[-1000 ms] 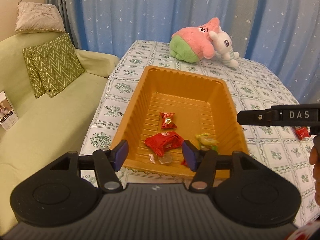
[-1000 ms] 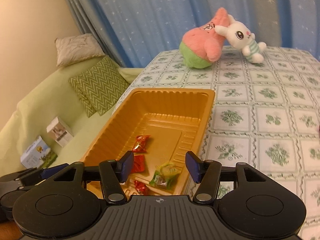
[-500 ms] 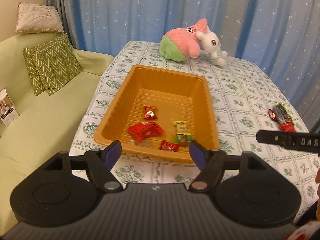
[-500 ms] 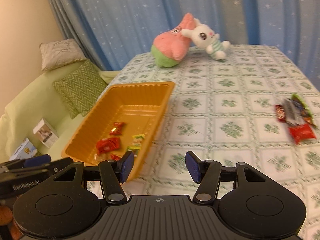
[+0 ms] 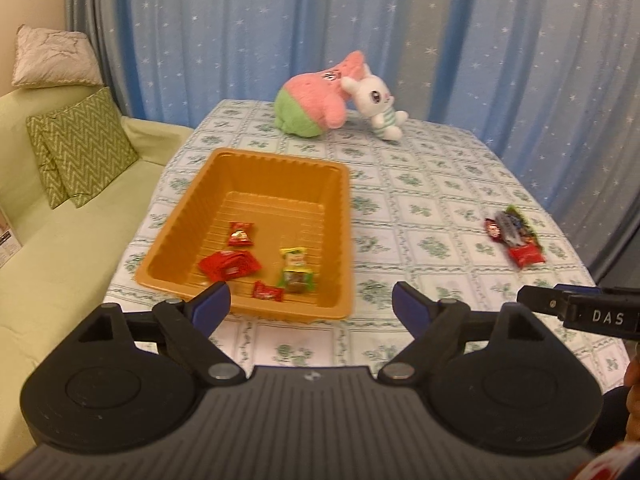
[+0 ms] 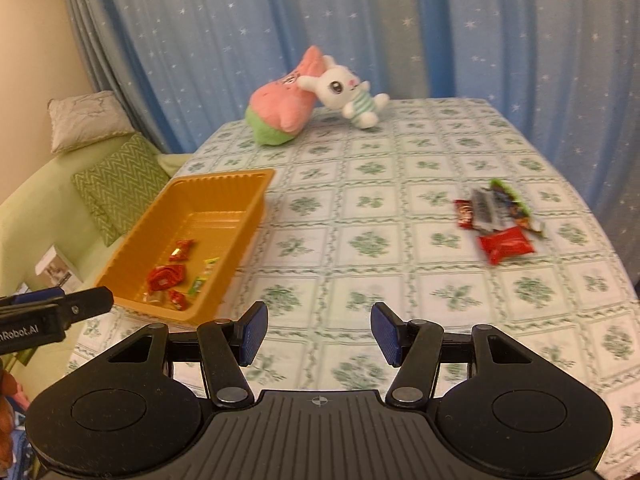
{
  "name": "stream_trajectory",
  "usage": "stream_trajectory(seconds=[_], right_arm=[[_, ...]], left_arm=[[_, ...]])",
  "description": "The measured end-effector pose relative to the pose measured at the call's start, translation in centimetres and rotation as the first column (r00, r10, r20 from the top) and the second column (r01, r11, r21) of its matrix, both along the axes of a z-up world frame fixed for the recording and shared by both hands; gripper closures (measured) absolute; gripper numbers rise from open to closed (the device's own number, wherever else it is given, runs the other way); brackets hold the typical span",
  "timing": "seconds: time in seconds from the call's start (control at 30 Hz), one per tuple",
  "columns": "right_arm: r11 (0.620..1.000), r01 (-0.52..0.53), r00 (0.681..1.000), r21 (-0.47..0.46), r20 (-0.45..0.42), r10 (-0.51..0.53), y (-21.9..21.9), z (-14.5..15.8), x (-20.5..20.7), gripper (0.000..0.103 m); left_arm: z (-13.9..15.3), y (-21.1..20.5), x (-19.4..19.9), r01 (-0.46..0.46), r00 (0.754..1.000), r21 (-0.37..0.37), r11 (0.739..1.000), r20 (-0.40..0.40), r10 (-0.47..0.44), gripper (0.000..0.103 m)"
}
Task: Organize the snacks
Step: 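Withdraw both open tools from the tray toward the candy pile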
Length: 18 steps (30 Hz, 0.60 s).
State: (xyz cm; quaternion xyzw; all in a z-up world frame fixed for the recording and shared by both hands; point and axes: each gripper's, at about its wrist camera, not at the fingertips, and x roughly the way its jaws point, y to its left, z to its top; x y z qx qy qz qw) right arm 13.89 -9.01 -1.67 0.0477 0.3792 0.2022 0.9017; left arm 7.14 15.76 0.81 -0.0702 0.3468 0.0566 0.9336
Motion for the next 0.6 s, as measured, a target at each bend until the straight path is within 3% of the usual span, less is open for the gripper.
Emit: stream_trajectory(seconds=[0.6], right_arm=[[0.983,0.184,0.983,0.01,0.024,-0.185,-9.4,0.8,-0.8,0.044]], left_arm=[[0.4,-8.2,1.9,0.149,0.989,-0.03,0.988,0.018,-0.149,0.015]])
